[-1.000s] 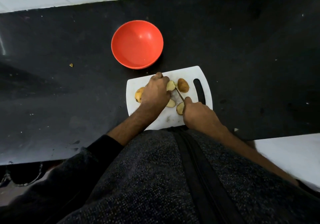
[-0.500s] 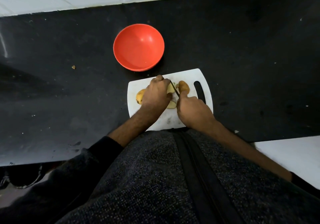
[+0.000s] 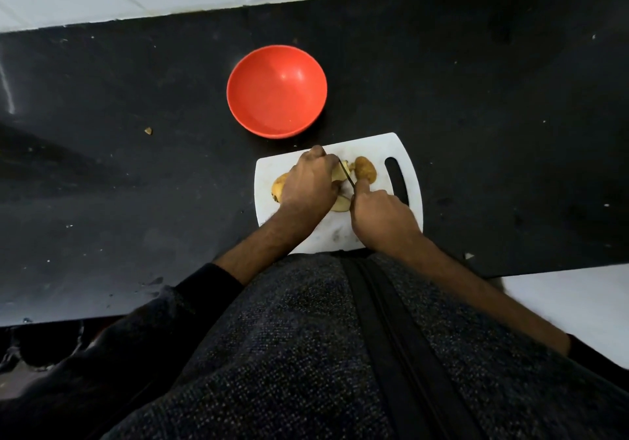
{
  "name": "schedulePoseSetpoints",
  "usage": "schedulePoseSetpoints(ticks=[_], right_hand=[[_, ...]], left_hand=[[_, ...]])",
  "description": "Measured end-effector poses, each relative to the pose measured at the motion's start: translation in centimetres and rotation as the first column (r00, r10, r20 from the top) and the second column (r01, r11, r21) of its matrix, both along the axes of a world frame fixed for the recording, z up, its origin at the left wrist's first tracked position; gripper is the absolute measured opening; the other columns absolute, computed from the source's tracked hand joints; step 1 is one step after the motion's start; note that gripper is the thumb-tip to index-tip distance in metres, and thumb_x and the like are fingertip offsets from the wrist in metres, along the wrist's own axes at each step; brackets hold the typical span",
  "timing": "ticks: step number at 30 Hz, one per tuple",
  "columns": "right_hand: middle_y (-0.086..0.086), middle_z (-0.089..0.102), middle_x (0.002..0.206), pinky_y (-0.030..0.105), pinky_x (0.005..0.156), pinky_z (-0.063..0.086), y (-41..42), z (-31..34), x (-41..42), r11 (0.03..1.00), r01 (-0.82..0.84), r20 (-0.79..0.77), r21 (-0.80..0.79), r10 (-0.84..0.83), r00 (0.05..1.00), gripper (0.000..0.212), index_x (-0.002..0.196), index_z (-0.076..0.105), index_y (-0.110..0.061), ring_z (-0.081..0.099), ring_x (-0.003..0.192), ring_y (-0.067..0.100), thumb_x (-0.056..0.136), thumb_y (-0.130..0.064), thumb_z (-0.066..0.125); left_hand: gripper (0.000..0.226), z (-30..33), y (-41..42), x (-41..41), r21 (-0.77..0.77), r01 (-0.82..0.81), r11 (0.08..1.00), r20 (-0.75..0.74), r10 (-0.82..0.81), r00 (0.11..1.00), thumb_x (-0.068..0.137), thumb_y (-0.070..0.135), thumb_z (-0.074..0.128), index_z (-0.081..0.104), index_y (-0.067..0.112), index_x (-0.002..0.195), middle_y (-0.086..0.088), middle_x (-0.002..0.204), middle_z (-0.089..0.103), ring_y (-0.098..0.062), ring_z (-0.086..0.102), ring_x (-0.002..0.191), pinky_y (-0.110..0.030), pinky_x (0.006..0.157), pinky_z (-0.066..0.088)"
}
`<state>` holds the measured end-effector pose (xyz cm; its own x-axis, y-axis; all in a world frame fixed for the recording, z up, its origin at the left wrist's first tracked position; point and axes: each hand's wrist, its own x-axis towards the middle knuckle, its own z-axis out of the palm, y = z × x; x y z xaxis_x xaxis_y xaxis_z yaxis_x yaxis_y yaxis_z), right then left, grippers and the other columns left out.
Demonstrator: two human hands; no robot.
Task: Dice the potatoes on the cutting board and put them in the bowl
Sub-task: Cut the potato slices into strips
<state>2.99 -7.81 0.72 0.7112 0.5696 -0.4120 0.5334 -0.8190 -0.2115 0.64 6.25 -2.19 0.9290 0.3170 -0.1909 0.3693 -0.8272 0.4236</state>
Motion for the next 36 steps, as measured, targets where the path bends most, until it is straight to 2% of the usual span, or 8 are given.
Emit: schedulePoseSetpoints(ticks=[4, 13, 22, 28, 34, 36], right_hand=[[0.018, 0.064, 0.108, 0.040, 0.068, 0.038, 0.2, -0.6, 0.0, 1.000, 0.011, 0.003, -0.009, -0.011, 1.000, 0.043, 0.142, 0.029, -0.004, 0.063, 0.098, 0.037, 0.100, -0.014, 0.034], [0.019, 0.064, 0.105, 0.039, 0.067, 0.037, 0.3, -0.5, 0.0, 0.999, 0.016, -0.046, 0.036, -0.014, 0.999, 0.031, 0.129, 0.037, -0.006, 0.063, 0.096, 0.038, 0.098, -0.012, 0.036], [0.019, 0.063, 0.105, 0.040, 0.068, 0.039, 0.4, -0.4, 0.2, 0.999, 0.029, -0.065, 0.031, -0.027, 0.998, 0.028, 0.125, 0.039, -0.009, 0.063, 0.096, 0.038, 0.097, -0.014, 0.037], [0.015, 0.065, 0.101, 0.041, 0.068, 0.045, 1.0, -1.2, 0.9, 0.996, 0.068, -0.110, 0.063, -0.061, 0.992, 0.023, 0.121, 0.042, -0.012, 0.064, 0.090, 0.034, 0.099, -0.018, 0.034], [0.020, 0.060, 0.111, 0.045, 0.075, 0.044, -1.2, -0.6, -0.4, 1.000, 0.010, -0.168, -0.023, -0.014, 0.986, 0.033, 0.129, 0.038, -0.006, 0.062, 0.101, 0.040, 0.097, -0.014, 0.038], [0.022, 0.060, 0.111, 0.044, 0.072, 0.041, -2.0, -0.3, -0.8, 0.999, 0.017, -0.177, -0.042, -0.024, 0.984, 0.030, 0.126, 0.038, -0.005, 0.062, 0.099, 0.041, 0.097, -0.012, 0.038]], left_hand=[[0.031, 0.0, 0.0, 0.1, 0.002, 0.006, 1.000, -0.009, -0.006, 1.000, 0.086, 0.018, 0.071, 0.067, 0.011, 0.116, -0.007, 0.114, 0.055, -0.028, 0.057, 0.106, -0.045, 0.079, 0.053], [0.031, 0.0, 0.1, 0.0, -0.018, 0.023, 1.000, 0.036, -0.022, 0.999, 0.083, 0.017, 0.073, 0.067, 0.008, 0.112, -0.007, 0.112, 0.058, -0.028, 0.058, 0.104, -0.046, 0.080, 0.053], [0.029, 0.0, 0.1, -0.1, -0.030, 0.019, 0.999, 0.027, -0.019, 0.999, 0.084, 0.016, 0.072, 0.068, 0.009, 0.111, -0.006, 0.113, 0.058, -0.027, 0.057, 0.106, -0.045, 0.081, 0.053], [0.029, 0.2, 0.2, 0.0, -0.066, -0.001, 0.998, 0.024, 0.002, 1.000, 0.082, 0.016, 0.074, 0.069, 0.009, 0.110, -0.005, 0.112, 0.059, -0.025, 0.057, 0.106, -0.043, 0.082, 0.052], [0.026, 0.1, -0.1, -0.2, -0.073, -0.021, 0.997, 0.030, 0.024, 0.999, 0.082, 0.016, 0.072, 0.068, 0.006, 0.106, -0.007, 0.109, 0.058, -0.028, 0.058, 0.103, -0.044, 0.082, 0.052], [0.027, 0.2, 0.0, -0.1, -0.075, -0.023, 0.997, 0.025, 0.025, 0.999, 0.083, 0.017, 0.073, 0.068, 0.006, 0.108, -0.007, 0.110, 0.058, -0.027, 0.057, 0.105, -0.044, 0.082, 0.052]])
